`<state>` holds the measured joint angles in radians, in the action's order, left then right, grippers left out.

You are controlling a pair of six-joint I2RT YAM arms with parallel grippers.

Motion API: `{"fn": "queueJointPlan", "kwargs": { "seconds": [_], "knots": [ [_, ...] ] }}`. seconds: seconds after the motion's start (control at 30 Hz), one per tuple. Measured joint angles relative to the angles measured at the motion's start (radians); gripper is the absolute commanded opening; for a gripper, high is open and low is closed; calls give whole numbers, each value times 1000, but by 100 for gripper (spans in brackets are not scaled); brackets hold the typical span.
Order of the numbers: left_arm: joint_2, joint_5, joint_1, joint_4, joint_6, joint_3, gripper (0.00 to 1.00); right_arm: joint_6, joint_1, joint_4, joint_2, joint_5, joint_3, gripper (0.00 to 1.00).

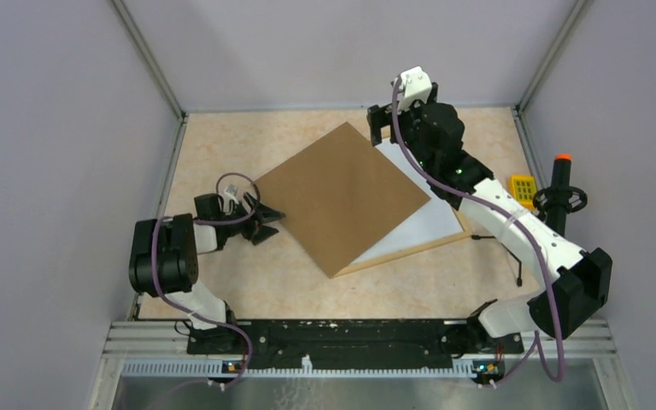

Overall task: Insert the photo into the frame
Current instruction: Turn over the photo frame item on the photo frame, then pick up the photo frame item from the photo frame.

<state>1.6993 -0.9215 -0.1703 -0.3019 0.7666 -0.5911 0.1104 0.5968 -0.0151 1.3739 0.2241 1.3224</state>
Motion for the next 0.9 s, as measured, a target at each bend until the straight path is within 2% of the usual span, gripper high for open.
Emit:
{"fn": "queueJointPlan", "kwargs": {
  "seconds": [0.1,0.23,0.4,0.53,0.67,0.73,0.83,0.9],
  "knots": [
    [-77,39,44,-218,127,183,76,-2,0,0,0,-4,0,99],
    [-77,123,118,-538,262,329,72,-7,0,-10,-10,-9,-16,99],
    [97,217,211,-887,385,370,49,-10,0,-22,-39,-10,-48,99],
    [270,277,256,-1135,479,383,37,-10,0,-31,-63,-12,-53,99],
    [353,318,270,-1245,528,382,29,-7,0,-50,-74,-8,-54,99],
    [371,332,270,-1267,536,381,22,-5,0,-54,-78,-6,-61,99],
    [380,335,270,-1268,525,361,0,2,0,-56,-79,-2,-70,99],
    [379,331,270,-1273,526,336,0,3,0,-56,-79,0,-74,99]
  ]
}}
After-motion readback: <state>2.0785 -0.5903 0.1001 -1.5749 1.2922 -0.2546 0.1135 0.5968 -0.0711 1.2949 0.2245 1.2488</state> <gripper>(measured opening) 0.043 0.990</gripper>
